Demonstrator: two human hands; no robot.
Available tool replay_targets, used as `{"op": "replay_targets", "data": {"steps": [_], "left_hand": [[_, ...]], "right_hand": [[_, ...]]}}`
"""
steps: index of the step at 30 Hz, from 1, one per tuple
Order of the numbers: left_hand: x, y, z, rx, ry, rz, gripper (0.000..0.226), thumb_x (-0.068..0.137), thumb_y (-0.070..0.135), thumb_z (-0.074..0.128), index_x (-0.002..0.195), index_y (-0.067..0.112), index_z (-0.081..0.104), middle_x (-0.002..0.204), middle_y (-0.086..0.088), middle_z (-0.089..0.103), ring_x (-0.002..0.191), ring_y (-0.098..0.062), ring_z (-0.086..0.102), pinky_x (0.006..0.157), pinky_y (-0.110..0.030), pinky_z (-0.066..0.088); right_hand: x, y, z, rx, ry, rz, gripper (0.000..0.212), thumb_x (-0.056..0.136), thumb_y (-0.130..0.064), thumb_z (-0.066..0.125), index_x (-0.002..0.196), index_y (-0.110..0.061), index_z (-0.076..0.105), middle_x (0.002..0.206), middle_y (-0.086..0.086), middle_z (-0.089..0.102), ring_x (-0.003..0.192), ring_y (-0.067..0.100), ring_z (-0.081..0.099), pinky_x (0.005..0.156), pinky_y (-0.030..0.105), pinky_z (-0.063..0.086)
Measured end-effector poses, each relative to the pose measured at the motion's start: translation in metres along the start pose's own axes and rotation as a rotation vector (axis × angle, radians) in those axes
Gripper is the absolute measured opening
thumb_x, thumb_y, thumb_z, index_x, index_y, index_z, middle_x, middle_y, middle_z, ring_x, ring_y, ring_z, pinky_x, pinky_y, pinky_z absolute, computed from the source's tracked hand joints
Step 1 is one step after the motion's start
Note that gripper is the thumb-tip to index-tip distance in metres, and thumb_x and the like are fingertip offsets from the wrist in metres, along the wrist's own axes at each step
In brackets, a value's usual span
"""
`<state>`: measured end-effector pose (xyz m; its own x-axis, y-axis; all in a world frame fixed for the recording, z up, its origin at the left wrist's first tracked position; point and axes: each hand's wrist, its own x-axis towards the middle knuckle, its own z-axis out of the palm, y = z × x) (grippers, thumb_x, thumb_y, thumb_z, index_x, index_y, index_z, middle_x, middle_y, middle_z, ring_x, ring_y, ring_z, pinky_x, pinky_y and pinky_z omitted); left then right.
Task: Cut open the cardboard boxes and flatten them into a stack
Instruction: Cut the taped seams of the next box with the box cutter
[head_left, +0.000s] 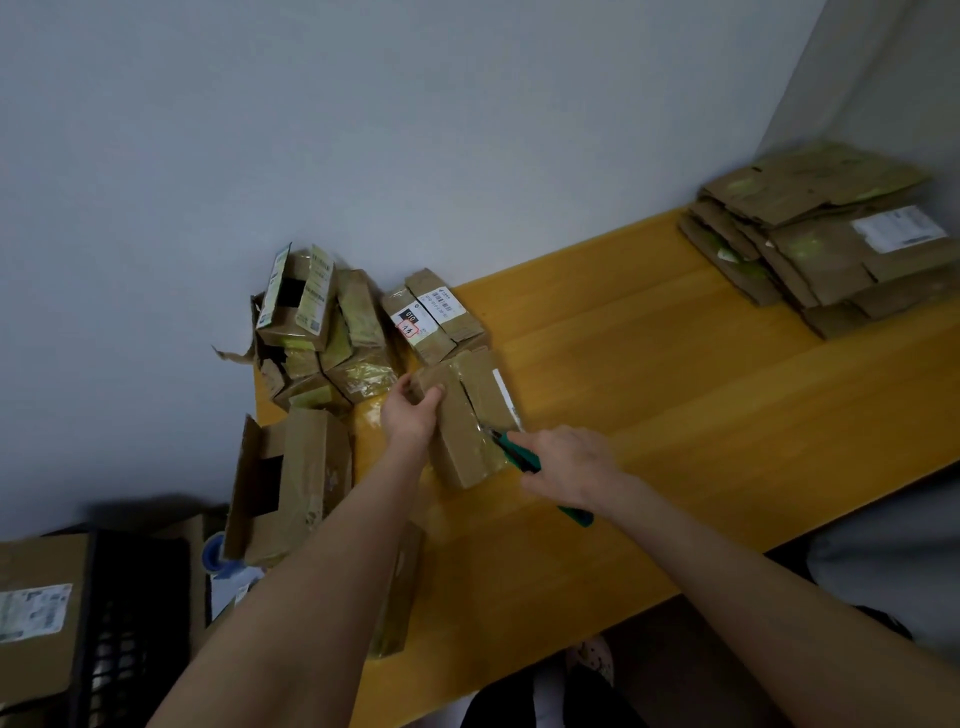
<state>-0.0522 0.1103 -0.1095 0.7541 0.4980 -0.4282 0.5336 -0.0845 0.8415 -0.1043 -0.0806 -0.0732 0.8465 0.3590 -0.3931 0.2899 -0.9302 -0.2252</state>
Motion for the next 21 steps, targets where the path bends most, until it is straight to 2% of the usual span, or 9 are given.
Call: {"op": "replay_targets", "data": {"steps": [3,7,9,11,13,15,17,19,21], "left_hand": [[0.006,0.003,-0.008,-0.029,0.113,-0.018,0.060,0.087,0.028,0.069,0.141,0.020,0.044,0.139,-0.010,0.050,0.122,-0.031,0.051,0.101,-0.049,0.047],[0.006,0.005,-0.011,-0.102,0.023,-0.095,0.065,0.090,0.030,0.065,0.147,0.026,0.033,0.144,-0.008,0.043,0.124,-0.033,0.047,0.089,-0.050,0.052],[-0.002,0.002,-0.007,-0.151,-0.016,-0.168,0.063,0.092,0.032,0.062,0.147,0.025,0.033,0.142,-0.009,0.044,0.122,-0.034,0.050,0.078,-0.047,0.054],[-0.007,-0.006,-0.003,-0.120,-0.057,-0.228,0.055,0.091,0.034,0.062,0.139,0.021,0.039,0.136,-0.012,0.048,0.117,-0.034,0.053,0.077,-0.048,0.054],[-0.009,-0.014,-0.003,-0.044,-0.093,-0.281,0.049,0.090,0.036,0.063,0.130,0.017,0.043,0.131,-0.012,0.050,0.112,-0.034,0.053,0.089,-0.052,0.052],[-0.009,-0.022,-0.008,0.053,-0.085,-0.313,0.048,0.089,0.037,0.063,0.126,0.010,0.046,0.127,-0.013,0.051,0.112,-0.035,0.052,0.097,-0.050,0.047],[-0.006,-0.029,-0.016,0.282,-0.097,-0.273,0.052,0.089,0.037,0.062,0.126,0.002,0.050,0.123,-0.015,0.056,0.111,-0.034,0.054,0.098,-0.046,0.046],[-0.008,-0.033,-0.020,0.485,-0.162,-0.215,0.053,0.088,0.034,0.066,0.126,0.001,0.052,0.120,-0.014,0.059,0.106,-0.031,0.056,0.092,-0.039,0.049],[-0.011,-0.033,-0.019,0.639,-0.182,-0.144,0.066,0.084,0.034,0.072,0.136,0.004,0.043,0.134,-0.017,0.050,0.117,-0.031,0.053,0.095,-0.038,0.047]], "right_hand": [[0.002,0.016,0.004,0.238,0.070,0.035,0.058,0.089,-0.037,0.053,0.144,-0.035,0.036,0.103,0.000,0.066,0.073,0.016,0.060,0.049,0.025,0.042],[0.013,0.024,0.014,0.977,0.221,0.350,0.032,0.093,-0.028,0.055,0.122,-0.016,0.057,0.092,0.000,0.064,0.078,0.016,0.062,0.069,0.034,0.052],[0.022,0.020,0.018,1.209,0.178,0.444,0.029,0.096,-0.026,0.055,0.117,-0.008,0.060,0.089,-0.001,0.062,0.079,0.013,0.060,0.072,0.033,0.050],[0.027,0.015,0.022,1.360,0.123,0.478,0.032,0.097,-0.026,0.054,0.122,-0.006,0.056,0.099,0.003,0.062,0.090,0.019,0.061,0.083,0.037,0.051],[0.033,0.014,0.027,1.468,0.114,0.514,0.038,0.098,-0.026,0.053,0.129,-0.006,0.050,0.114,0.008,0.060,0.104,0.025,0.058,0.094,0.041,0.049],[0.039,0.015,0.027,1.466,0.148,0.545,0.040,0.097,-0.027,0.054,0.131,-0.006,0.048,0.121,0.011,0.058,0.107,0.026,0.057,0.095,0.041,0.047],[0.045,0.016,0.025,1.451,0.164,0.539,0.040,0.097,-0.028,0.053,0.131,-0.006,0.047,0.118,0.009,0.058,0.102,0.024,0.056,0.091,0.038,0.047],[0.051,0.015,0.024,1.438,0.141,0.497,0.039,0.098,-0.029,0.053,0.130,-0.007,0.047,0.114,0.006,0.057,0.099,0.022,0.054,0.087,0.035,0.046],[0.056,0.014,0.026,1.410,0.117,0.467,0.040,0.097,-0.030,0.053,0.130,-0.007,0.048,0.117,0.007,0.057,0.100,0.022,0.054,0.087,0.034,0.045]]}}
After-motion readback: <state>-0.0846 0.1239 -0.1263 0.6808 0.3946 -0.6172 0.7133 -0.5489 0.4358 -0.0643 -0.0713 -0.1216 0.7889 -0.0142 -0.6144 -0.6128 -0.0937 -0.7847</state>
